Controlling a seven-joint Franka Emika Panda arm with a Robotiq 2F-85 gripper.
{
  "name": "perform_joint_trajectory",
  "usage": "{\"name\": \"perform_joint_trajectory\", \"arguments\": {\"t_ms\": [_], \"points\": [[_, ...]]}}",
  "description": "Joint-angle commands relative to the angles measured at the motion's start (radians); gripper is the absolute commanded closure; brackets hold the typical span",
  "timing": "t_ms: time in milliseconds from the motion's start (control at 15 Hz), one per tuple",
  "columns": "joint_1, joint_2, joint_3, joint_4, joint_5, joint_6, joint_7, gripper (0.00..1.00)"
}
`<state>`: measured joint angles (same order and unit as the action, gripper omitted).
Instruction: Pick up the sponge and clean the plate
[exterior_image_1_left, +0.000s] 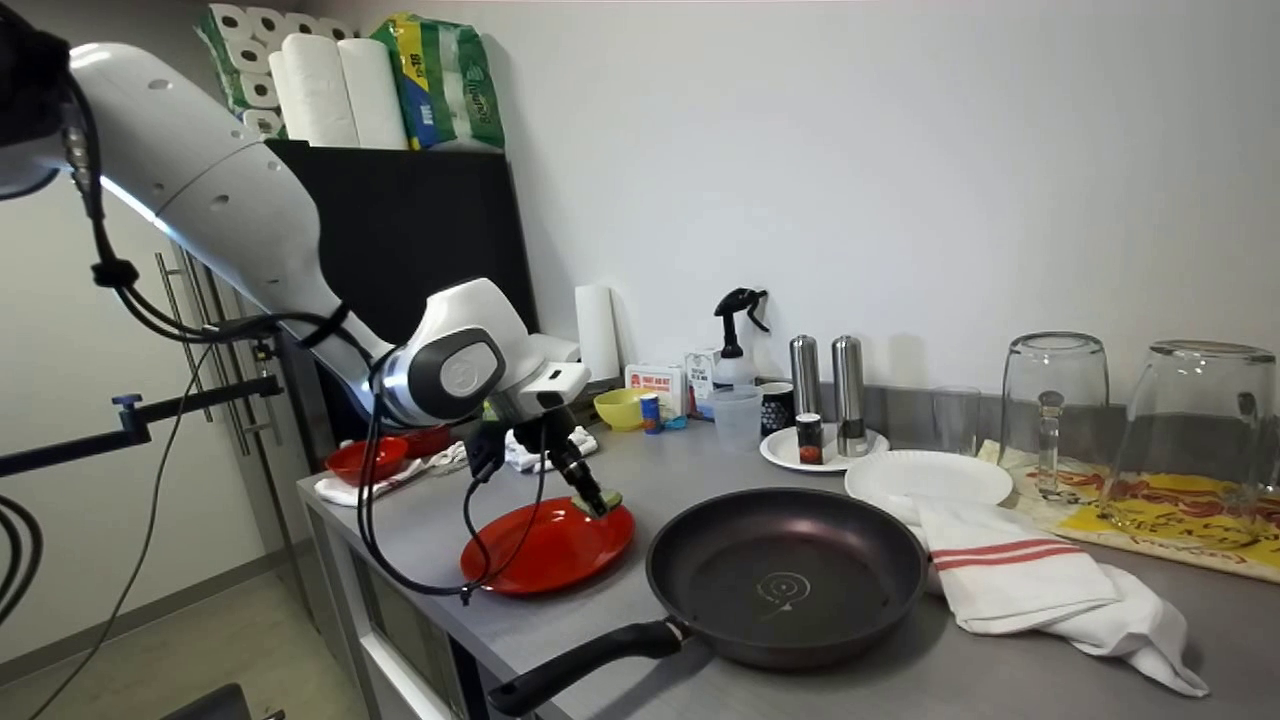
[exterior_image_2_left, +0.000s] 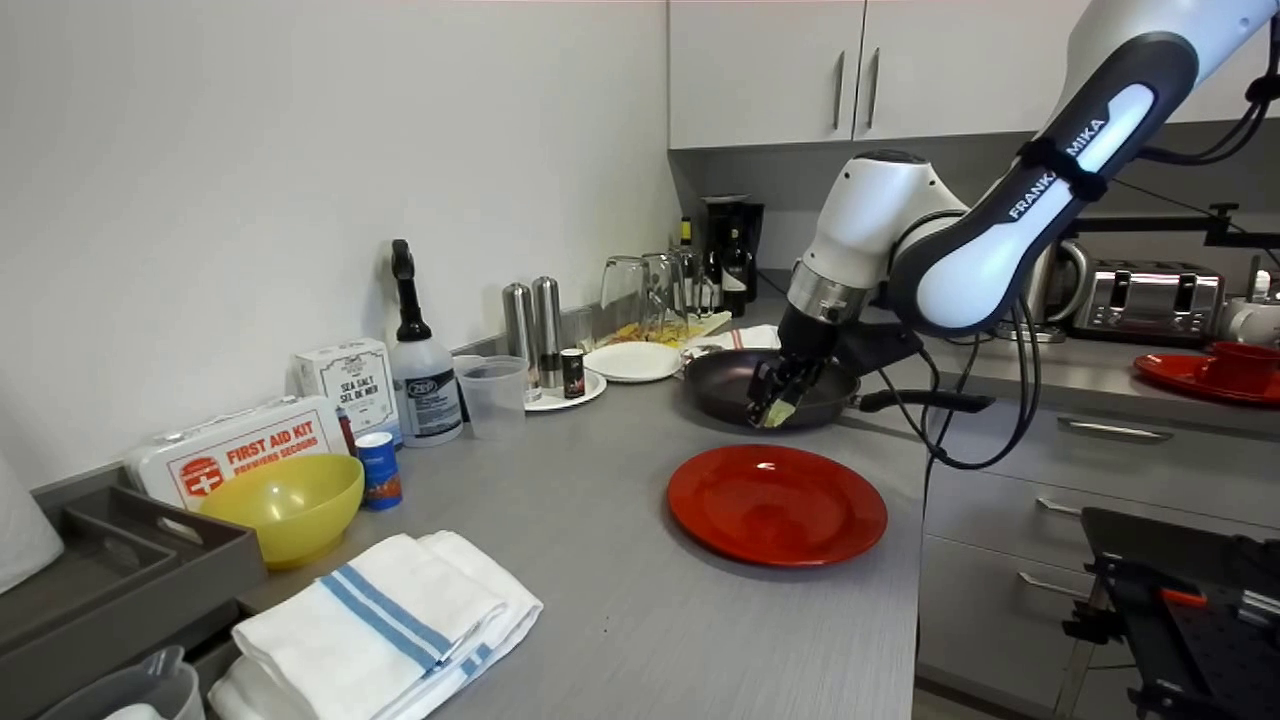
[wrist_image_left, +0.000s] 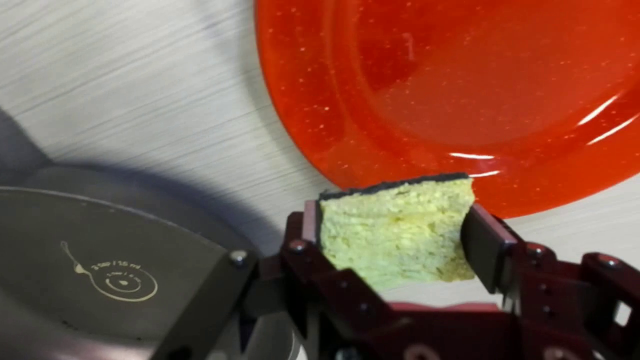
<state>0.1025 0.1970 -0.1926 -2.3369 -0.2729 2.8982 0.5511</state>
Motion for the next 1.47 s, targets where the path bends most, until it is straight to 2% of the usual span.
{"name": "perform_joint_trajectory", "arguments": {"t_ms": [0,400,933,1400], "points": [[0.039,0.007,0.014,0.005,0.009,-0.004,0.081,0.57],[0.067,0.030,0.023,0.020,0.009,-0.089,0.109,0.57],[0.022,0.031,0.111,0.077,0.128,-0.353,-0.015,0.57],[0.005,0.046,0.132,0.156,0.126,-0.573,-0.087,0.57]]}}
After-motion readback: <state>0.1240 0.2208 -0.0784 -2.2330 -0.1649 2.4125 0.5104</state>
